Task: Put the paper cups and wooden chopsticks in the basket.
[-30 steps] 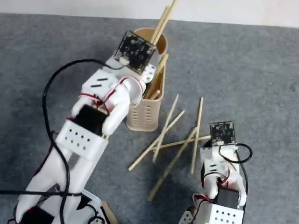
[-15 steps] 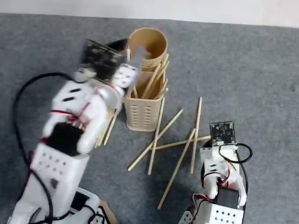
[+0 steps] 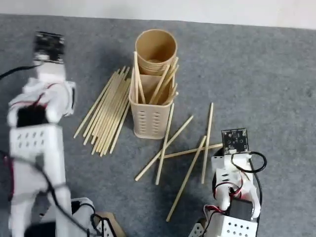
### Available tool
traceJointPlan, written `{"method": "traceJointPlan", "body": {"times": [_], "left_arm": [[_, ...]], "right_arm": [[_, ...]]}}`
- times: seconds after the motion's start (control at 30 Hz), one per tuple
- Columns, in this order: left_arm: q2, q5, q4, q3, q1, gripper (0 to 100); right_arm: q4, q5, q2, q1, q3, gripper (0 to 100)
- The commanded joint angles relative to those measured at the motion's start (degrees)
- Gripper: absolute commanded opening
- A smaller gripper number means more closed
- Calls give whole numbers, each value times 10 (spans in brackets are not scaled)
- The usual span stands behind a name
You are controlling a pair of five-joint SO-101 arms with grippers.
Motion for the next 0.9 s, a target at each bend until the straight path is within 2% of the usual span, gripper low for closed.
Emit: {"method": "traceJointPlan", "body": {"times": [0.0,0.13,0.37,0.6,0.67,0.87], "left_arm": [[140,-67,4,-20,15,136],[253,-124,15,-71,34,139],[376,-127,18,-159,36,141],[458,-128,71,-233,64,146],[474,-128,84,-255,73,177],[529,-127,76,-303,74,181]], "right_arm": [[-7,3,-6,-2,73,67],[-7,3,-6,-2,73,67],[-7,4,-6,-3,73,67],[-7,4,-6,-4,73,67],[-7,4,-6,-4,73,67],[-7,4,-6,-4,73,67]]}}
